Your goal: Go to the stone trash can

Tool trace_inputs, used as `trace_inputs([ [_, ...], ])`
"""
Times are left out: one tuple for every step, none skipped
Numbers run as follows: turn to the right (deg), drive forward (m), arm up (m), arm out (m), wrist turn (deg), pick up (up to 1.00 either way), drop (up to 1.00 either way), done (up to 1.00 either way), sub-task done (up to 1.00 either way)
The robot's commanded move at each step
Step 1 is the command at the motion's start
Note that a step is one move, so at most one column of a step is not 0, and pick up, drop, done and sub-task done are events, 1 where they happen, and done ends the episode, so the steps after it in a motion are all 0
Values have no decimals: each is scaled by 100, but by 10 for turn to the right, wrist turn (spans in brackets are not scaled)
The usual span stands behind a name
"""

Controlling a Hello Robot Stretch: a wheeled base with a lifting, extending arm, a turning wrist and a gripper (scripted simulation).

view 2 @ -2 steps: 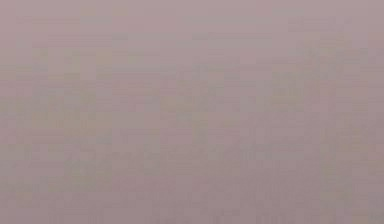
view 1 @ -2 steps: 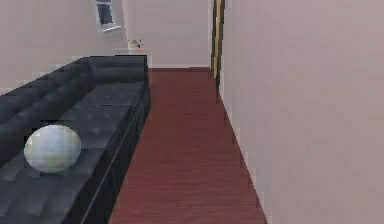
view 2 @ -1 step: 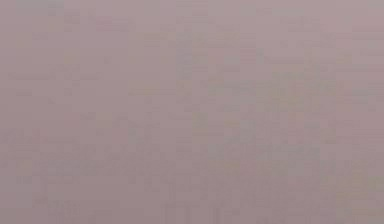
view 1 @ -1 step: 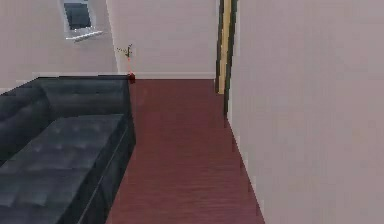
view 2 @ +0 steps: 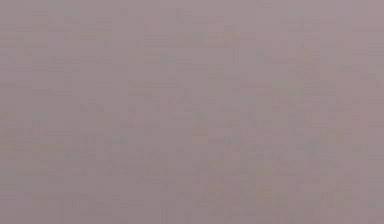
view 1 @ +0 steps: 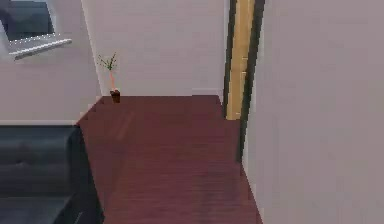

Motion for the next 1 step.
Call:
trace_inputs([
  [0,100,0,0,0,0,0,0,0],
])
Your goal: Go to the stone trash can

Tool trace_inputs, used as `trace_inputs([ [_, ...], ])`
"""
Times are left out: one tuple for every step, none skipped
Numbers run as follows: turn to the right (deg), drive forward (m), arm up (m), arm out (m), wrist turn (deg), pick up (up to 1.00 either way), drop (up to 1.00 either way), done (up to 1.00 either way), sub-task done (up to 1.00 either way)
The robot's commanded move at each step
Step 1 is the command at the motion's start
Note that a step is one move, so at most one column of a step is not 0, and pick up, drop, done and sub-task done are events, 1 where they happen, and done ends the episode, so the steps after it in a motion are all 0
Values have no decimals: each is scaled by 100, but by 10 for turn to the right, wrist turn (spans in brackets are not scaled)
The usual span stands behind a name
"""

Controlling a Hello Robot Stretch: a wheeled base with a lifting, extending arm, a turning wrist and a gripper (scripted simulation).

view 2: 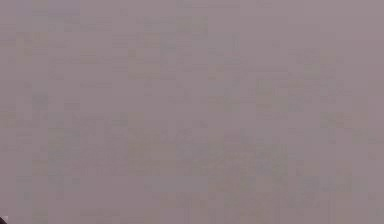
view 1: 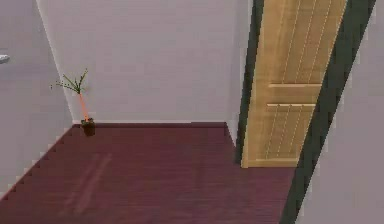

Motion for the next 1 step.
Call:
trace_inputs([
  [0,85,0,0,0,0,0,0,0],
])
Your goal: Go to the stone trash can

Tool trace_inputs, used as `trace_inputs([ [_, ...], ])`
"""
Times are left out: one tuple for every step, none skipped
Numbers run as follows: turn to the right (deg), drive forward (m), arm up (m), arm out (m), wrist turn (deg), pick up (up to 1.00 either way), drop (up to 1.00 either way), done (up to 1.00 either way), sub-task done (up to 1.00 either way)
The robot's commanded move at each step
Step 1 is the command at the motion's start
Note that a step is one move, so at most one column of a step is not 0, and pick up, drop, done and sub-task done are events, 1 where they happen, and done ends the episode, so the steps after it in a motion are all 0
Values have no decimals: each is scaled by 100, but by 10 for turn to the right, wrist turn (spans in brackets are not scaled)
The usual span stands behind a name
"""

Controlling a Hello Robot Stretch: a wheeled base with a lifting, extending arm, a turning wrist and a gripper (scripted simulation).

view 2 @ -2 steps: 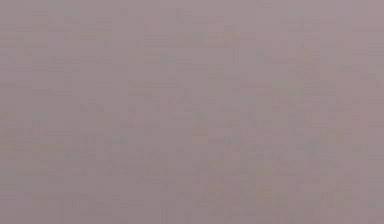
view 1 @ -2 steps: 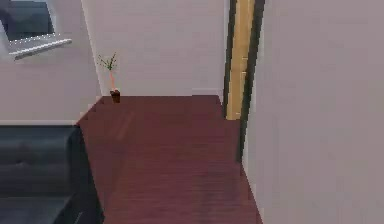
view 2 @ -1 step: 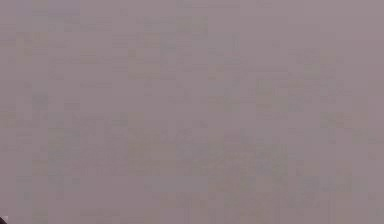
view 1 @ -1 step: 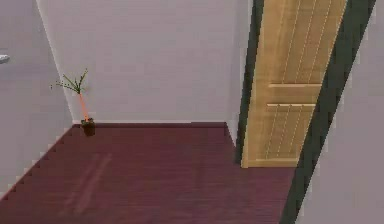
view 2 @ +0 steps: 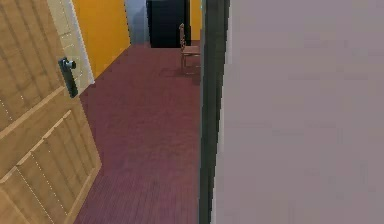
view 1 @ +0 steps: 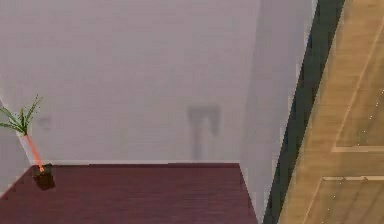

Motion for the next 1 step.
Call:
trace_inputs([
  [-120,0,0,0,0,0,0,0,0],
])
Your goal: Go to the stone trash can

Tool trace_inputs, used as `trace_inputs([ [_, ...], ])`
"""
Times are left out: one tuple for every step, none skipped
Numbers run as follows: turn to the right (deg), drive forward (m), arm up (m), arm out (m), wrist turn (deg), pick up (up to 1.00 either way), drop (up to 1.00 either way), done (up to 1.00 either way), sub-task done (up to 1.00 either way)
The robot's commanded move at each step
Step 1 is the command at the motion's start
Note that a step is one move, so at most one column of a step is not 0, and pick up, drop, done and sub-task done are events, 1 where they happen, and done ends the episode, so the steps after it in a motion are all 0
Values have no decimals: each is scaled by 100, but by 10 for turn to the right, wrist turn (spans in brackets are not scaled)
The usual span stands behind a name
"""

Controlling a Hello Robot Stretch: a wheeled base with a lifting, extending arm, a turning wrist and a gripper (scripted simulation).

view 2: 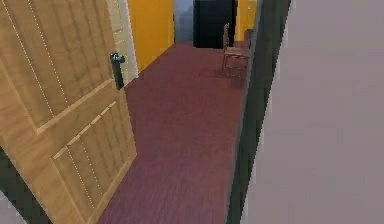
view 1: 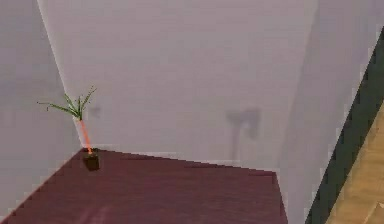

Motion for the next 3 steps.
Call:
trace_inputs([
  [0,10,0,0,0,0,0,0,0],
  [270,0,0,0,0,0,0,0,0],
  [0,45,0,0,0,0,0,0,0],
])
